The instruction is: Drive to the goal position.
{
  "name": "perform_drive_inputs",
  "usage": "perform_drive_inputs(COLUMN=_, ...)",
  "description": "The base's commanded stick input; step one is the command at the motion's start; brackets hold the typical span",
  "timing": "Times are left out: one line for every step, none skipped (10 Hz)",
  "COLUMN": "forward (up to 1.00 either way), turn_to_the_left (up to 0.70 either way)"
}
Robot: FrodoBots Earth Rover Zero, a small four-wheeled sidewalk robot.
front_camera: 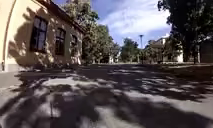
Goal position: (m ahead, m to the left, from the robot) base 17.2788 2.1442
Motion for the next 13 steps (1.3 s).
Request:
perform_drive_inputs(forward=0.7, turn_to_the_left=0.24)
perform_drive_inputs(forward=0.7, turn_to_the_left=0.08)
perform_drive_inputs(forward=0.7, turn_to_the_left=0.0)
perform_drive_inputs(forward=0.7, turn_to_the_left=0.0)
perform_drive_inputs(forward=0.7, turn_to_the_left=0.0)
perform_drive_inputs(forward=0.7, turn_to_the_left=0.0)
perform_drive_inputs(forward=0.7, turn_to_the_left=0.0)
perform_drive_inputs(forward=0.7, turn_to_the_left=0.0)
perform_drive_inputs(forward=0.7, turn_to_the_left=0.0)
perform_drive_inputs(forward=0.7, turn_to_the_left=0.0)
perform_drive_inputs(forward=0.7, turn_to_the_left=0.0)
perform_drive_inputs(forward=0.7, turn_to_the_left=0.0)
perform_drive_inputs(forward=0.7, turn_to_the_left=0.0)
